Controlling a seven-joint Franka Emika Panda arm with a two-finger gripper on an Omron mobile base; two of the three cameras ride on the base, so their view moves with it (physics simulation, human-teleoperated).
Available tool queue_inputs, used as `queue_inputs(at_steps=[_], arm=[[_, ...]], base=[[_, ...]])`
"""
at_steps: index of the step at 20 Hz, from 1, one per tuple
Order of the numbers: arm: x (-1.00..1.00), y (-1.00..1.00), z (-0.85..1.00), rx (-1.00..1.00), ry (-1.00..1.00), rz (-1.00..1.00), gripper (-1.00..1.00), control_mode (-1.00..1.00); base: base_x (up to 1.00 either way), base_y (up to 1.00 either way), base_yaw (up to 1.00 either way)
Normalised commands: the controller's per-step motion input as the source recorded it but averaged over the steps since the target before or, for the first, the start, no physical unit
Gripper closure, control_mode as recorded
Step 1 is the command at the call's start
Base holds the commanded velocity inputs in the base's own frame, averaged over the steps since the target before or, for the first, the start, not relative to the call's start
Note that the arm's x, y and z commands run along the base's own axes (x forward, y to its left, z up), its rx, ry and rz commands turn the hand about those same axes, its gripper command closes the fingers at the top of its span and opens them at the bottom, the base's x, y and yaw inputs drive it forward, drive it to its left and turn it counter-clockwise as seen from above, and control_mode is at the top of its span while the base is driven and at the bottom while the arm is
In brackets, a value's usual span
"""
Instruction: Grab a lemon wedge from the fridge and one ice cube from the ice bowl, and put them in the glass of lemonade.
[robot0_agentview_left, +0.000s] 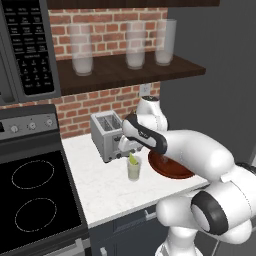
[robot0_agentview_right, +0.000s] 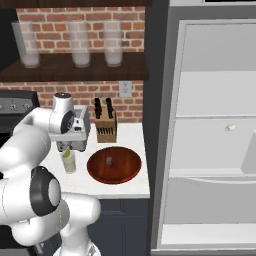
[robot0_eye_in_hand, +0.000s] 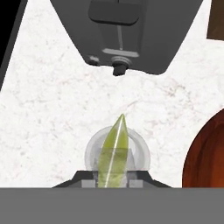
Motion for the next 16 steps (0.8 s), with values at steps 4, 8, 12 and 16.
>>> queue_inputs(at_steps=[4, 8, 12, 16], arm=[[-0.14, -0.04, 0.0, 0.0, 0.0, 0.0, 1.0, -1.0], [-0.08, -0.02, -0.14, 0.0, 0.0, 0.0, 1.0, -1.0], [-0.05, -0.08, -0.03, 0.0, 0.0, 0.0, 1.0, -1.0], [0.0, -0.01, 0.0, 0.0, 0.0, 0.0, 1.0, -1.0]], base=[[0.0, 0.0, 0.0], [0.0, 0.0, 0.0], [0.0, 0.0, 0.0], [0.0, 0.0, 0.0]])
